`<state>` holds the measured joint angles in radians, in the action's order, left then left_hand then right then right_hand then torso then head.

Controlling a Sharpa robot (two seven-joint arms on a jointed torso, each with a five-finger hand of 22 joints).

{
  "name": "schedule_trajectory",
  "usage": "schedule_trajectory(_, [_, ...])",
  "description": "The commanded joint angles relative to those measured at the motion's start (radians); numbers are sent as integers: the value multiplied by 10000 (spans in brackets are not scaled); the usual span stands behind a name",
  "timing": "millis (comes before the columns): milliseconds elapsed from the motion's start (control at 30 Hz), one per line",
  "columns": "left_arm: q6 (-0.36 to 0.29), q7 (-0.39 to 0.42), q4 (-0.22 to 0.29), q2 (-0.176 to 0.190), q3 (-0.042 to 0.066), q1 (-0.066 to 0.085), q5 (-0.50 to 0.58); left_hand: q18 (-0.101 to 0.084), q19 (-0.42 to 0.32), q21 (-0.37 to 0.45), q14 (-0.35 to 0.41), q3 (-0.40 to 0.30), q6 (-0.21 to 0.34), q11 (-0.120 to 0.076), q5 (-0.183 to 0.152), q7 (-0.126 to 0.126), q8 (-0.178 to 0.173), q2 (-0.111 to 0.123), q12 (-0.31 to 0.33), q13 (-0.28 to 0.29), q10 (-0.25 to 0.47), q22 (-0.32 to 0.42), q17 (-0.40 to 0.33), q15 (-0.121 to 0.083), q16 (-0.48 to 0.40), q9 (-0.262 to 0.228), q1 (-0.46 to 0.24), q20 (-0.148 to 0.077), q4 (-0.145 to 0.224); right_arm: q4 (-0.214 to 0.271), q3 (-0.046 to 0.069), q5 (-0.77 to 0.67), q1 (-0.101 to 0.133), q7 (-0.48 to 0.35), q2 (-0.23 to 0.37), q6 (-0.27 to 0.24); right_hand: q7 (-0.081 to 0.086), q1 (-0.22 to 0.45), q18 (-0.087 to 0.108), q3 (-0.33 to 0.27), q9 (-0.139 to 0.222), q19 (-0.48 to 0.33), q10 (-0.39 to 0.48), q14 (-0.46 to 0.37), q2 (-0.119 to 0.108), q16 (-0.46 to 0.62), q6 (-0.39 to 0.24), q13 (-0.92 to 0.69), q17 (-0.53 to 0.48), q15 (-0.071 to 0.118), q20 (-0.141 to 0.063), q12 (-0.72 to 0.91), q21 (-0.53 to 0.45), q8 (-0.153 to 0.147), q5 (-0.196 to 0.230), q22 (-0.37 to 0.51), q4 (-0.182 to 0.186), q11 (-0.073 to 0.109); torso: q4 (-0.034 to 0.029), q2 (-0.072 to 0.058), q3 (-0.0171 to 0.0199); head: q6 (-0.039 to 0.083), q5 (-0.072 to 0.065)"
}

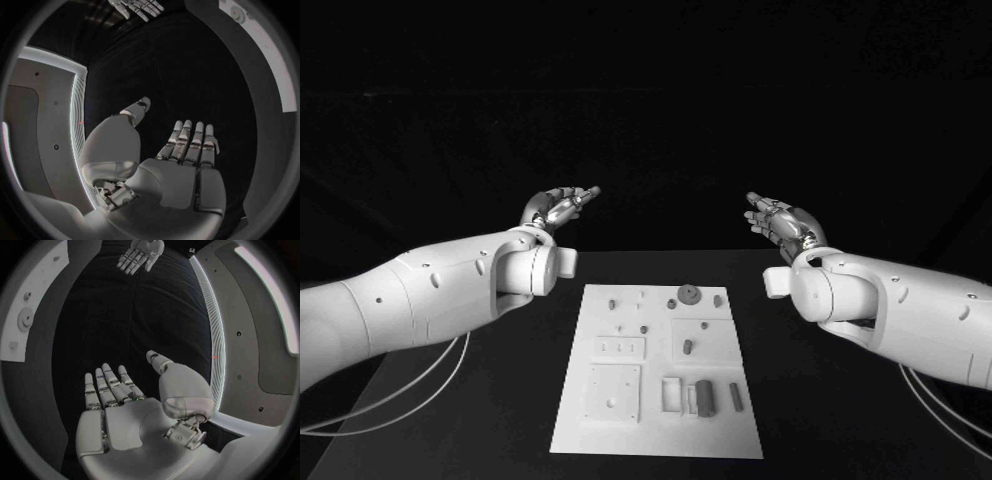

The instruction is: Assemble the parts on the task board

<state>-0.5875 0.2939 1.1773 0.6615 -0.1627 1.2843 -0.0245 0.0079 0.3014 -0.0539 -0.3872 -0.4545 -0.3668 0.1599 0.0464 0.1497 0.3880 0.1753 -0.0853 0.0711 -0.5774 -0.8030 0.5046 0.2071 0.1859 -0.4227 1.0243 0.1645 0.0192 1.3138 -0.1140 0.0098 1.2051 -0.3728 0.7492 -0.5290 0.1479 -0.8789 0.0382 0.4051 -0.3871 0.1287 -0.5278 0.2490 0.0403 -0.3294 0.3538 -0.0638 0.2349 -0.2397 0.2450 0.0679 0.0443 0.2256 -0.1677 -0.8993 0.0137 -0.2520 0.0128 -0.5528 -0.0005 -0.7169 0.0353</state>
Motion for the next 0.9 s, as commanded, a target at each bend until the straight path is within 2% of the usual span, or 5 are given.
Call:
schedule_trajectory(33, [1533,-1419,-555,-194,-178,300,-461,-79,91,-35,-96,-94,-86,19,35,102,89,33,-41,18,-114,-161,94,36,56,-77,193,18,-5,-478,-154,-186,266,1081,-70,2343,1113,-128,133,44,-44,6,-78,76,-6,-64,73,-13,33,-43,44,29,33,44,-20,-88,-29,-21,8,-4,-1,-16,6])
schedule_trajectory(300, [2107,-2027,-1325,-434,-488,759,-597,-79,219,-63,-484,3,-258,157,33,377,166,-94,-195,71,-369,-459,481,107,301,-132,233,-10,6,-1307,-507,-241,764,1742,-173,3666,1147,-703,204,-7,-266,320,-663,502,-195,-485,446,-77,318,-155,13,165,116,345,494,-1001,-828,-56,8,-4,-1,-16,6])
schedule_trajectory(433, [2115,-2036,-1336,-438,-493,765,-599,8,1167,-311,-1174,132,-716,464,39,730,355,-301,-550,203,-1019,-1970,654,339,683,-206,314,-152,163,-1438,-562,-249,842,1846,-190,3874,1222,-1121,427,196,-432,1237,-1135,1326,-513,-1029,951,-130,620,-314,-63,371,363,653,620,-3284,-1307,-148,8,-4,-1,-16,6])
schedule_trajectory(533, [2595,-1996,-1260,-311,-636,755,-852,377,2221,-714,-2829,165,-1439,725,50,1099,620,-484,-1212,476,-2274,-2157,1006,159,1555,-280,534,-360,497,-2334,-564,-3977,838,1705,-407,3206,1267,-1422,677,369,-478,2102,-1719,1992,-712,-1297,1381,-200,727,-208,-124,619,554,868,670,-4231,-1730,-205,12,1,8,-144,12])
schedule_trajectory(900, [3609,-1974,-690,110,-732,700,-2359,1072,6085,-1457,-6369,-464,-4402,-645,37,83,1482,-1533,-2572,1392,-5486,-1657,1926,-1397,2989,-470,1167,-1137,2102,-2350,-563,-7736,684,2072,-452,2791,805,-2063,1636,911,-980,4887,-4594,4937,-846,-2197,3412,-1000,1556,742,-234,1631,919,1629,669,-4065,-3024,795,13,0,-5,-107,-2])
